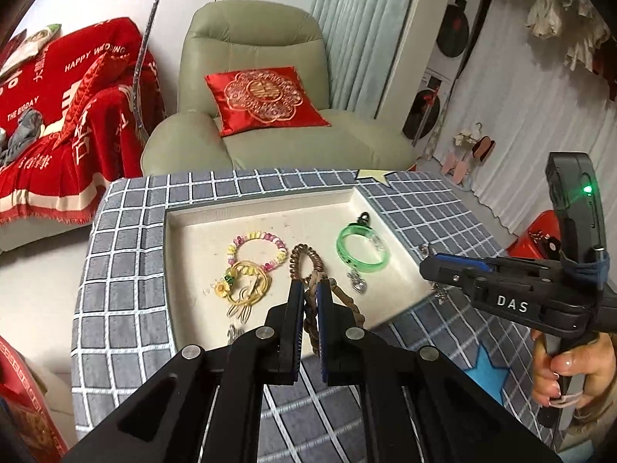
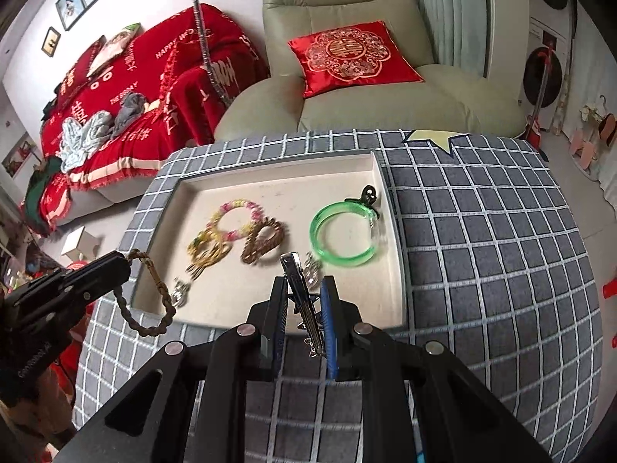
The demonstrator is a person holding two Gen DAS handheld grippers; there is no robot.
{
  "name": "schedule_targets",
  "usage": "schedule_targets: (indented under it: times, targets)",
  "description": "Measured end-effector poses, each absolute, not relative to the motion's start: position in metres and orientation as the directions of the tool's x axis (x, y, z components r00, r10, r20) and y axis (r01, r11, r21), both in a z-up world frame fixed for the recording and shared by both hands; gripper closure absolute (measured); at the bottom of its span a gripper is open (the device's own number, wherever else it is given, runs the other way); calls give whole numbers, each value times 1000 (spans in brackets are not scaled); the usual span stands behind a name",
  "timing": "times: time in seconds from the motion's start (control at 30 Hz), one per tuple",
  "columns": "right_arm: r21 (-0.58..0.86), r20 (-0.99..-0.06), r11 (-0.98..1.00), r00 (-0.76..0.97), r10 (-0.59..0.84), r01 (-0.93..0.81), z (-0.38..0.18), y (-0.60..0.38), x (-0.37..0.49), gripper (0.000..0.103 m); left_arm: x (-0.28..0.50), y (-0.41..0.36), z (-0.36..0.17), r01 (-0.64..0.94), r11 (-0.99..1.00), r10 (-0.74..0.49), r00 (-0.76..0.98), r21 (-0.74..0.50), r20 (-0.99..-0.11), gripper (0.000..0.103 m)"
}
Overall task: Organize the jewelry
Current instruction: 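Carry the braided bracelet and silver hair clip into the tray with both tools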
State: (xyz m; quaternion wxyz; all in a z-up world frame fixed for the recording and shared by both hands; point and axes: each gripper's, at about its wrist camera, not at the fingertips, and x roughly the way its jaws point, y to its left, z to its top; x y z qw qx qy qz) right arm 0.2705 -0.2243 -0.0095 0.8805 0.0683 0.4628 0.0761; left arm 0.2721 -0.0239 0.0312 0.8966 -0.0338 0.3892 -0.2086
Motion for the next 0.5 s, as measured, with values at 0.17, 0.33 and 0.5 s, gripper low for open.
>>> schedule_targets:
  times: [0.17, 0.33, 0.5]
  targets:
    - [187, -824, 981, 535, 185, -50, -30, -227, 289, 84, 293, -32, 12, 334, 916, -387, 583, -223, -714, 80]
    - [193, -842, 981, 508, 184, -35, -50, -229, 302, 84, 306, -37, -3, 323, 921, -373, 566, -218, -735, 80]
    - [196, -854, 980, 487, 184, -27, -63, -229, 309, 84, 317, -40, -19, 309, 930, -347, 553, -200, -757, 80]
